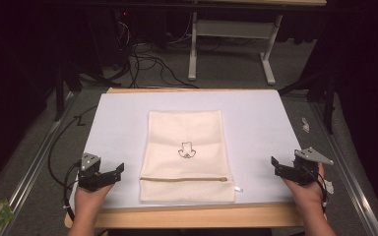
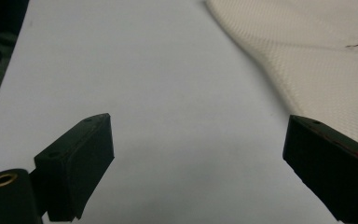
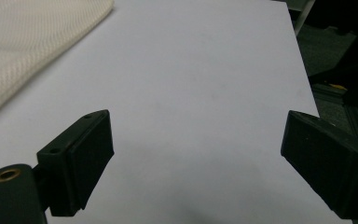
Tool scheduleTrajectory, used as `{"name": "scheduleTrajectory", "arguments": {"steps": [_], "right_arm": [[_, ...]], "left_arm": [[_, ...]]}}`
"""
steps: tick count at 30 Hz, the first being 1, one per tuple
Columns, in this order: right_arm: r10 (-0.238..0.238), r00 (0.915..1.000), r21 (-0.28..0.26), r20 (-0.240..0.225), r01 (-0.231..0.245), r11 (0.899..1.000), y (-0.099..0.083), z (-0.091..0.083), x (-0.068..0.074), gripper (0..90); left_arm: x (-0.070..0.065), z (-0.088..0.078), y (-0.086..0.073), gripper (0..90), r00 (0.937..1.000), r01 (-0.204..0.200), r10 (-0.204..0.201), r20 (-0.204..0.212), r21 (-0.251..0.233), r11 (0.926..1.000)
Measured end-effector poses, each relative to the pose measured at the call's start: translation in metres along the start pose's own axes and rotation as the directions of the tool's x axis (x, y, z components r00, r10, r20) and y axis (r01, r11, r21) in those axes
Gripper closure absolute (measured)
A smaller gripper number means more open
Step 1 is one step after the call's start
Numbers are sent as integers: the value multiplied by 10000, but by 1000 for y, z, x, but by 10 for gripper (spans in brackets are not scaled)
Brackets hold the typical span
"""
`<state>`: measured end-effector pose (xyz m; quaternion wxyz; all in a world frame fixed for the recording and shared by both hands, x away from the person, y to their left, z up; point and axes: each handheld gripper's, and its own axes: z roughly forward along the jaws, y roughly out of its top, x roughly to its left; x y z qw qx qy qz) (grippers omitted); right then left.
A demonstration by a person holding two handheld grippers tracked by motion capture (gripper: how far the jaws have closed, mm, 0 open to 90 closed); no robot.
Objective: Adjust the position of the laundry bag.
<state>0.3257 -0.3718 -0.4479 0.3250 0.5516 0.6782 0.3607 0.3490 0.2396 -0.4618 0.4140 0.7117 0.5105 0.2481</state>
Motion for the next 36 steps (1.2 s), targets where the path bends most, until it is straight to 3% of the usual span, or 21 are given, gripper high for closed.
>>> {"name": "scheduleTrajectory", "arguments": {"steps": [4,7,12,19,21,25,30,36], "right_arm": [[84,10000,-74,-12,-84,9999,-1,-2,0,103],[-85,9999,-196,65,86,9998,-1,-4,2,151],[26,9999,-464,-110,-31,9989,-2,-6,7,166],[-65,9986,-645,-534,31,9979,0,-9,13,171],[-54,9953,-639,-970,-8,9980,2,-6,19,198],[-173,9884,-564,-1511,88,9984,6,6,37,249],[-388,9674,-70,-2503,382,9992,18,25,70,293],[-967,9632,613,-2510,1155,9914,38,69,109,336]], "left_arm": [[-5,-5,4,114,9986,-212,231,477,-389,9990],[-3,-3,7,139,9937,409,-358,1060,-455,9981],[-6,0,7,147,9946,185,-183,1023,-15,9998],[-9,-1,10,161,9945,46,-38,1044,-75,10000],[-11,3,10,195,9922,-23,7,1245,126,9999],[-15,4,11,220,9902,-6,0,1396,37,10000],[-22,3,12,231,9877,-480,534,1470,-397,9981],[-25,7,12,231,9837,-748,797,1614,-366,9965]]}}
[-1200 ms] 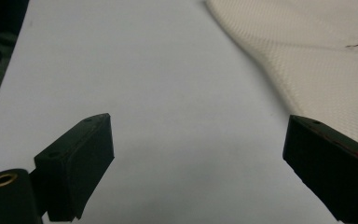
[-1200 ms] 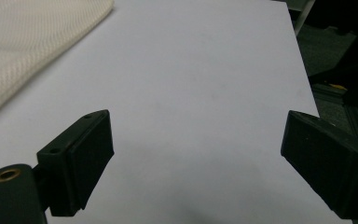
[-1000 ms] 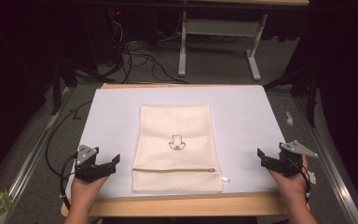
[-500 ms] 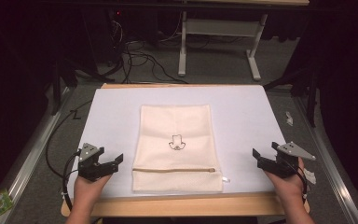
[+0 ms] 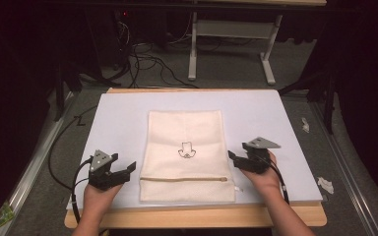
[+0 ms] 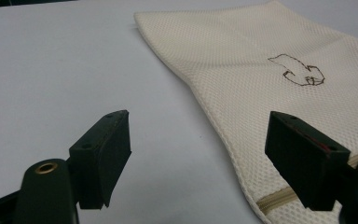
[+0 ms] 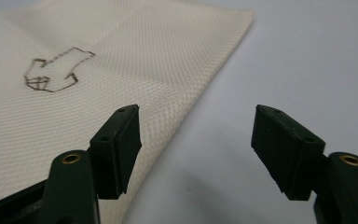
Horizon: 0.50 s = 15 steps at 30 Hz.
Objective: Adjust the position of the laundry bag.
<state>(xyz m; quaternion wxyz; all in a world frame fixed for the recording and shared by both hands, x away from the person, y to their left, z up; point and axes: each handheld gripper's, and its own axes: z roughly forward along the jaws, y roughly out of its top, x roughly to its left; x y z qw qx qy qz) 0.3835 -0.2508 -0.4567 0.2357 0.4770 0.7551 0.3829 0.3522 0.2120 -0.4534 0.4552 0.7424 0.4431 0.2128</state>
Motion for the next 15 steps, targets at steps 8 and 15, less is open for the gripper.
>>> {"name": "scheduleTrajectory", "arguments": {"steps": [8,15], "right_arm": [[265,9990,1299,-347,-218,9913,21,58,14,506],[-496,9987,1600,-118,509,9858,21,53,15,872]], "left_arm": [[2,0,0,228,9999,-56,58,142,-130,9999],[1,-1,1,233,9979,20,1,646,-321,9995]]}}
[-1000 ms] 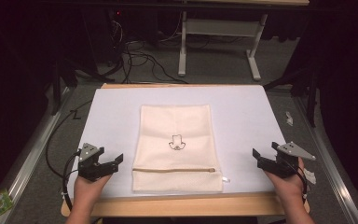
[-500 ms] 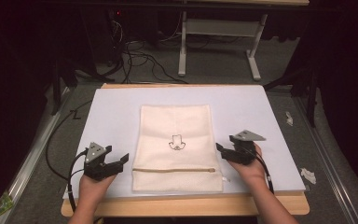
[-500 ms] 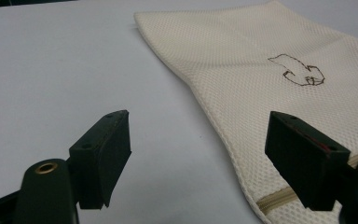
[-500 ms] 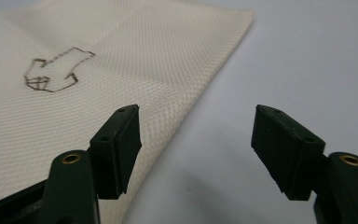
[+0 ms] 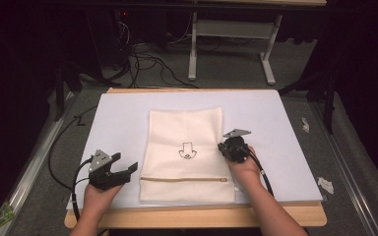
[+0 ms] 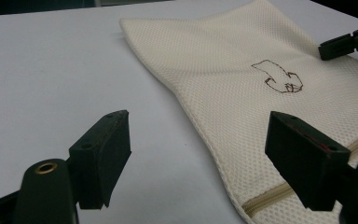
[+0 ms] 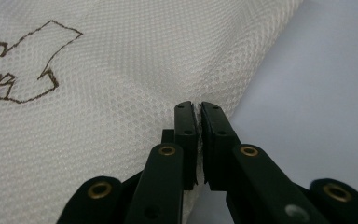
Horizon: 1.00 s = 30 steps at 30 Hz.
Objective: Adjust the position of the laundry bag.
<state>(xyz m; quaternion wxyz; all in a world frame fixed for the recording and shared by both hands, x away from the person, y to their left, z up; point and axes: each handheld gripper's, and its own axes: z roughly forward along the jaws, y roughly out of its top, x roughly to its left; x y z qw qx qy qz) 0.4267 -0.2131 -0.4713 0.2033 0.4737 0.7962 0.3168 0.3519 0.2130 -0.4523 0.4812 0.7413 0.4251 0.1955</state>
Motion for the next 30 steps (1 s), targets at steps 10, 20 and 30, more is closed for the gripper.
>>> {"name": "scheduleTrajectory", "arguments": {"steps": [10,20,30], "right_arm": [[824,9917,145,985,-843,9963,-9,-13,-60,700],[978,9927,-1241,701,-886,9883,-49,-100,-42,515],[1498,9870,-1660,584,-1384,9764,-104,-144,-46,514]], "left_arm": [[-15,13,2,289,9974,-287,258,680,424,9987],[-68,34,-4,381,9635,-1533,1124,2431,1565,9757],[-100,47,-17,767,9312,-3156,2433,2716,2662,9108]]}}
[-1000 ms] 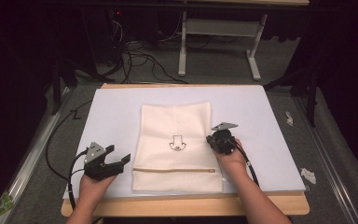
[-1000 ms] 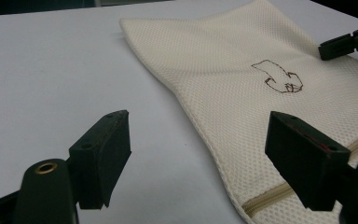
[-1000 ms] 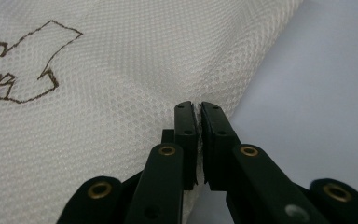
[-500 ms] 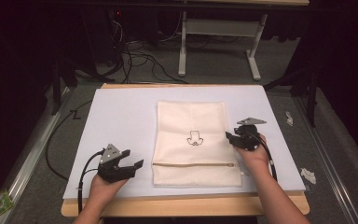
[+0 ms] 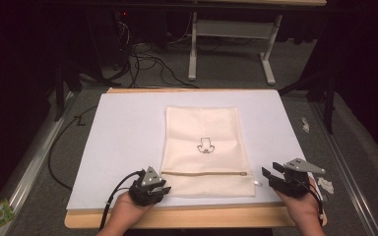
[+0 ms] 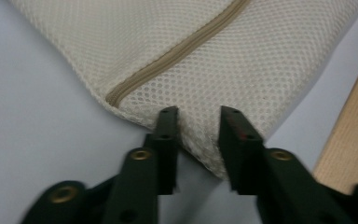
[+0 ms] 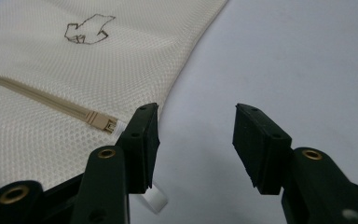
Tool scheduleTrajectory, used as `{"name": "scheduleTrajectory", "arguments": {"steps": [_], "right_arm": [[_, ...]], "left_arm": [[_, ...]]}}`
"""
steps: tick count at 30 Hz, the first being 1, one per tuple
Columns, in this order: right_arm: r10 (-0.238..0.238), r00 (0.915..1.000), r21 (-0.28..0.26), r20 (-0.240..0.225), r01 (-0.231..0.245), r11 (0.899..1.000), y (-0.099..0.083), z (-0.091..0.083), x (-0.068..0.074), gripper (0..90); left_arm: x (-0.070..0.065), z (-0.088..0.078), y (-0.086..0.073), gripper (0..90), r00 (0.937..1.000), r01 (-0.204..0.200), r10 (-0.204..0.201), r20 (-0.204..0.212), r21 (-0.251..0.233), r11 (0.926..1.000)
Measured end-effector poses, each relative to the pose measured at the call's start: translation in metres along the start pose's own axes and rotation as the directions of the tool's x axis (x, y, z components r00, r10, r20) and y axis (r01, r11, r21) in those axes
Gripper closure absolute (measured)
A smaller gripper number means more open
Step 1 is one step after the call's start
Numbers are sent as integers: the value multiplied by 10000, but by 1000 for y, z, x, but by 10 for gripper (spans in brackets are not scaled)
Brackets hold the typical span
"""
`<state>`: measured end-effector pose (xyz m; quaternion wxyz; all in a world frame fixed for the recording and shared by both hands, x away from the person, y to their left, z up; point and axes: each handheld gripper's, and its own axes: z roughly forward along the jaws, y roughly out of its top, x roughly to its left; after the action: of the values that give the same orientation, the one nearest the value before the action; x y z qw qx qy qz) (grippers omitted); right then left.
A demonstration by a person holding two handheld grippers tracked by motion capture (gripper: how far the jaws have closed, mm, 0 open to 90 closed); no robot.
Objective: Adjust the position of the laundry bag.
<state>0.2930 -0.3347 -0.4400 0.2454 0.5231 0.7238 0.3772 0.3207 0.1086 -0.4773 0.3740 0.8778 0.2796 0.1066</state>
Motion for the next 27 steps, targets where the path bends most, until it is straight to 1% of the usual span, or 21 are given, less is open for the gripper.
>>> {"name": "scheduleTrajectory", "arguments": {"steps": [1,2,3,4,5,6,8,9,10,11,13,15,16,17,19,21,22,23,25,26,27], "right_arm": [[182,9998,-21,-125,-182,9998,0,0,0,513],[60,9998,-4,-181,-60,10000,-1,0,1,514],[-55,9998,71,-172,56,10000,-1,0,4,516],[-234,9995,115,-220,236,9997,-2,1,6,519],[-271,9992,158,-288,275,9995,-2,1,10,520],[-464,9984,153,-328,470,9988,-3,2,11,518],[-479,9982,226,-372,487,9986,-4,3,15,514],[-365,9985,254,-409,376,9990,-4,3,18,514],[-353,9983,300,-462,367,9989,-5,3,20,516],[-492,9973,335,-545,511,9981,-6,4,21,524],[-577,9962,480,-647,608,9970,-8,6,25,559],[-705,9944,695,-787,760,9947,-9,12,27,614],[-710,9937,811,-866,780,9936,-10,16,28,659],[-729,9928,887,-954,814,9927,-10,19,28,695],[-573,9931,959,-1027,673,9931,-9,24,30,730],[-388,9936,896,-1064,485,9948,-7,27,31,738],[-279,9939,937,-1070,381,9949,-6,29,33,735],[-315,9942,1016,-1029,420,9939,-5,31,36,724],[-533,9950,1239,-845,636,9903,-6,36,40,703],[-533,9950,1239,-845,636,9903,-6,36,40,703],[-533,9959,1429,-725,633,9877,-7,38,42,665]], "left_arm": [[-1,0,1,837,10000,-5,5,48,50,10000],[-2,0,2,864,10000,-82,81,35,141,9999],[-4,-1,2,874,9998,-194,193,68,205,9996],[-4,-2,2,877,9994,-255,249,219,240,9994],[-4,-4,0,877,9988,-283,272,400,273,9992],[-5,-6,-1,877,9981,-389,374,483,303,9988],[-7,-11,-5,876,9972,-523,505,547,326,9981],[-8,-13,-6,873,9974,-513,495,533,334,9981],[-8,-15,-7,862,9981,-413,398,477,309,9987],[-8,-17,-7,838,9985,-328,317,450,231,9992],[-6,-22,-6,736,9989,-231,242,409,-262,9994],[-4,-27,-5,680,9994,-227,247,251,-761,9968],[-4,-27,-5,643,9994,-227,247,251,-761,9968],[-1,-30,-4,602,10000,-50,55,42,-1090,9940],[2,-31,-5,544,9997,109,-131,-184,-1162,9932],[5,-31,-6,523,9983,204,-262,-522,-1083,9939],[5,-31,-6,522,9983,204,-262,-522,-1083,9939],[8,-31,-6,516,9971,369,-437,-628,-1055,9937],[9,-33,-6,499,9965,521,-594,-584,-1194,9915],[9,-33,-6,486,9965,521,-594,-584,-1194,9915],[10,-34,-6,478,9957,600,-686,-625,-1299,9897]]}}
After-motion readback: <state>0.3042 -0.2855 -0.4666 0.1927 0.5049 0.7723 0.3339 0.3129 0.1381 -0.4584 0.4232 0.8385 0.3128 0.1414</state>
